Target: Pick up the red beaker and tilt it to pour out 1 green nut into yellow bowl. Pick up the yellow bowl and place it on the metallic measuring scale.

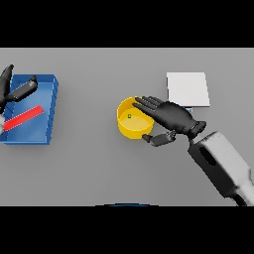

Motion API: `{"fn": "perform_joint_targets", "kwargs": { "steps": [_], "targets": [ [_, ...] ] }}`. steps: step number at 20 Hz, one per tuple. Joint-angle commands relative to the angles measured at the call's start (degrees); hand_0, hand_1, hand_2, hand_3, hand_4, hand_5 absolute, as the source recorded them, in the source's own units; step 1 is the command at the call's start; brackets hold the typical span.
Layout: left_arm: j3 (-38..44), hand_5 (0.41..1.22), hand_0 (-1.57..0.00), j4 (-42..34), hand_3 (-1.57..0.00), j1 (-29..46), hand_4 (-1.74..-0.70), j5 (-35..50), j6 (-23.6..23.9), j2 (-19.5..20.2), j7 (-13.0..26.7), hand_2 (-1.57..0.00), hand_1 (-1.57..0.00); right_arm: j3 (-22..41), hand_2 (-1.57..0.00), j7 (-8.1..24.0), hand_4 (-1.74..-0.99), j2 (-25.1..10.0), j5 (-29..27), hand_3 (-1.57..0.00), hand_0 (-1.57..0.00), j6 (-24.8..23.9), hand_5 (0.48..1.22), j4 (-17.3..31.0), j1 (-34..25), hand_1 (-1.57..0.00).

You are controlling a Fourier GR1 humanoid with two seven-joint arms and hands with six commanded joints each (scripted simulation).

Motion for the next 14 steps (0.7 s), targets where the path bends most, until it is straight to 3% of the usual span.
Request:
{"fn": "perform_joint_targets", "kwargs": {
  "steps": [1, 8, 14],
  "targets": [
    [-0.03, 0.718, 0.00, 0.49, 0.00, 0.11, -0.80, -0.12, -0.20, 0.14, -0.18, 0.00, 0.00, 0.62, 0.00, -0.36, -1.277, -0.36, 0.51, 0.00, 0.00, 0.90, 0.677, 1.32, -1.31, 0.00],
    [0.44, 0.729, 0.00, 0.59, 0.00, -0.34, -0.80, 0.19, -0.89, 0.74, -1.00, 0.00, 0.00, 4.56, 0.00, -3.63, -1.243, 1.89, 1.80, 0.00, 0.00, 4.13, 0.682, 9.72, -6.70, 0.00],
    [0.60, 0.735, 0.00, 1.37, 0.00, -0.39, -0.80, 0.42, -1.05, 0.51, -1.00, 0.00, 0.00, 7.09, 0.00, -2.91, -1.295, 3.44, 3.26, 0.00, 0.00, 6.68, 0.671, 14.80, -9.62, 0.00]
  ]
}}
